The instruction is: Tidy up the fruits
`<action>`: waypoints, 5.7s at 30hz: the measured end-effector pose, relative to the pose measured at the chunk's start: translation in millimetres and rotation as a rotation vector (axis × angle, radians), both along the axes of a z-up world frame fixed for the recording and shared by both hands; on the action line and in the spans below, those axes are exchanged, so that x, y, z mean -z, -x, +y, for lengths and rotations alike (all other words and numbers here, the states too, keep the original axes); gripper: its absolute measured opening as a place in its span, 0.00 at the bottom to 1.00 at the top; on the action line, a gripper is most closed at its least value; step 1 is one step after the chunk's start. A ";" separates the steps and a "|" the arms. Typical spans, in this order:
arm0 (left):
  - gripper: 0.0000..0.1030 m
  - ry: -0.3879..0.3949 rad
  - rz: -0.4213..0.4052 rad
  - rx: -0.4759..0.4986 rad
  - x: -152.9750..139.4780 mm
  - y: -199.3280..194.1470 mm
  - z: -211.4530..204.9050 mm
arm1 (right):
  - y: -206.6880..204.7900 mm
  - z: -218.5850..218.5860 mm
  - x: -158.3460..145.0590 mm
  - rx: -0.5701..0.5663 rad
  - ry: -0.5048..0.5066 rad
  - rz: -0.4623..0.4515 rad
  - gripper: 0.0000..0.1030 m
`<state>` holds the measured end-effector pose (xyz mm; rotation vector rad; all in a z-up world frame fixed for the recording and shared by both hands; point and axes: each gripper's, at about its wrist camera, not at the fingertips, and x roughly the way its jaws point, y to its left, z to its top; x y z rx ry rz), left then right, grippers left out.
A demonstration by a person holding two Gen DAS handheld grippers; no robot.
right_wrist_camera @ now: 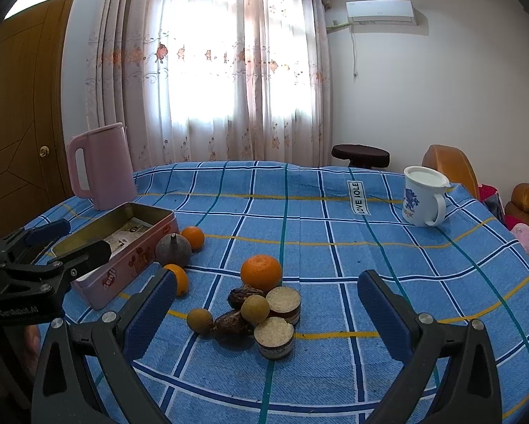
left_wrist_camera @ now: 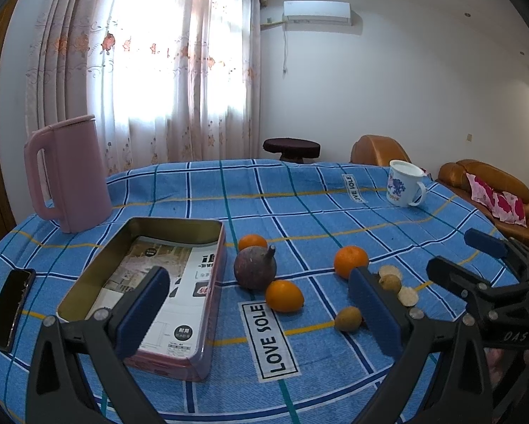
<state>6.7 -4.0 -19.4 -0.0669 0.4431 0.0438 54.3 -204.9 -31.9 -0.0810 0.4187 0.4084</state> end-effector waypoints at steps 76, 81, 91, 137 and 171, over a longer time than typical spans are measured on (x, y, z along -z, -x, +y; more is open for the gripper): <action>0.29 0.072 0.339 0.352 57.6 -66.4 -59.0 | -21.9 -27.0 46.9 -0.103 0.028 0.126 0.34; 0.29 0.094 0.303 0.347 51.8 -61.5 -53.9 | -16.7 -24.6 39.1 -0.117 0.027 0.095 0.34; 0.29 0.067 0.204 0.267 38.8 -52.2 -39.3 | -20.1 -7.3 40.5 -0.144 0.043 0.075 0.34; 0.29 0.019 0.131 -0.058 20.3 -41.8 95.2 | -49.7 163.8 -11.0 -0.484 0.092 0.036 0.34; 0.77 0.024 0.071 -0.182 9.2 -24.2 123.8 | -36.2 187.1 22.0 -0.499 0.189 0.085 0.59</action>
